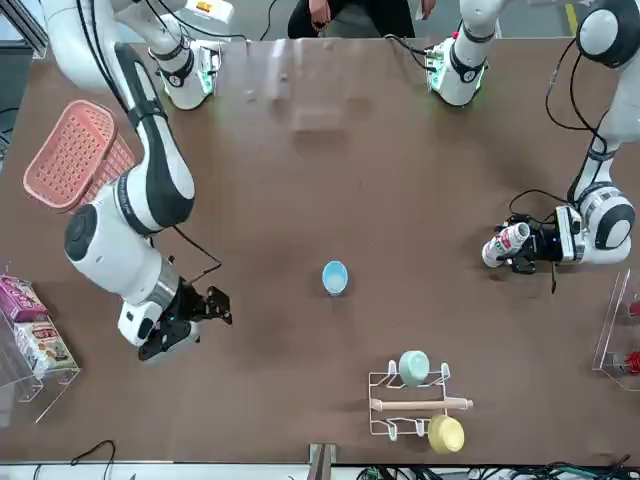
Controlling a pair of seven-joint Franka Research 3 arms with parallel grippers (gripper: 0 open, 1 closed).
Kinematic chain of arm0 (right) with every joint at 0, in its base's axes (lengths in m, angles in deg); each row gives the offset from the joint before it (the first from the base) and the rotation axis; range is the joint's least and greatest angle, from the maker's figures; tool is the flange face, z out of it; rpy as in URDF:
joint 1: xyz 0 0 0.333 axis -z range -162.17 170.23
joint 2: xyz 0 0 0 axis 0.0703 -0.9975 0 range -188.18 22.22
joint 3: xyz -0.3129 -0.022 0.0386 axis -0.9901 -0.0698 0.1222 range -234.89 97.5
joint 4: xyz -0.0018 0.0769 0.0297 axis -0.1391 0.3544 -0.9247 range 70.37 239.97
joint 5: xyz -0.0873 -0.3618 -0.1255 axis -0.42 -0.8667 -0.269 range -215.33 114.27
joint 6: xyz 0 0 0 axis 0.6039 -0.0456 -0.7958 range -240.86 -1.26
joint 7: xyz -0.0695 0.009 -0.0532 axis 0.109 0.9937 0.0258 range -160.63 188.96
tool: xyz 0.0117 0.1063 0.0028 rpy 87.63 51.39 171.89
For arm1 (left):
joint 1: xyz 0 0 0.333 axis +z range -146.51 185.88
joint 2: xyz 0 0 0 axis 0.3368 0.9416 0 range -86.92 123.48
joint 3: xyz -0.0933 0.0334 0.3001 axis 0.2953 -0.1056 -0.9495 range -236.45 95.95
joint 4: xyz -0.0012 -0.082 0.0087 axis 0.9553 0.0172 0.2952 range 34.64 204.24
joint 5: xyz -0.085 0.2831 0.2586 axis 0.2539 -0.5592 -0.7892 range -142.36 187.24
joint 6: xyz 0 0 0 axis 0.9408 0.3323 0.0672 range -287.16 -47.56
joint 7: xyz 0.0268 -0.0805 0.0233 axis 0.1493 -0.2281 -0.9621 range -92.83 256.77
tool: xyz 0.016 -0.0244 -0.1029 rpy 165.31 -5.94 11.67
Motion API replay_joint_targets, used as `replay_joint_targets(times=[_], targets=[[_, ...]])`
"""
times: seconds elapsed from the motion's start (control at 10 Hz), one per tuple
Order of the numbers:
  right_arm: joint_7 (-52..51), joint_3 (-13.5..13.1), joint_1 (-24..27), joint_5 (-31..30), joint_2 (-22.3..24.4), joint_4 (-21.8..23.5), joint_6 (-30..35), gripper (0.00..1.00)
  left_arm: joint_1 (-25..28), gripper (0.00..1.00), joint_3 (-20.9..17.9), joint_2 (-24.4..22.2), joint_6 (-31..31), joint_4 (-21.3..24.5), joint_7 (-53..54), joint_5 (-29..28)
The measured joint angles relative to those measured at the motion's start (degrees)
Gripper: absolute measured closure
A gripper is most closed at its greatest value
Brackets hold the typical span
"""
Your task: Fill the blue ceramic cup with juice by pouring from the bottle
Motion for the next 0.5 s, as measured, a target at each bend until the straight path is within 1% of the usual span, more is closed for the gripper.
replay_joint_targets(times=[0.1,0.2,0.3,0.5], targets=[[1.76,-0.10,0.44,-0.23,0.01,-2.17,3.85,0.00,0.01,0.00,0.01,0.00,0.00,-0.07,-0.05,0.00],[3.85,-0.23,0.78,-1.07,0.04,-4.71,8.99,0.00,0.03,0.00,0.01,0.00,0.00,-0.14,-0.05,0.00],[6.34,-0.31,1.25,-3.23,0.07,-7.21,14.35,0.00,0.06,0.00,0.00,-0.01,0.00,-0.24,-0.05,0.00],[10.04,-0.46,3.01,-7.25,0.08,-10.63,24.02,0.00,0.27,0.00,-0.04,-0.02,0.00,-0.34,-0.06,-0.75]])
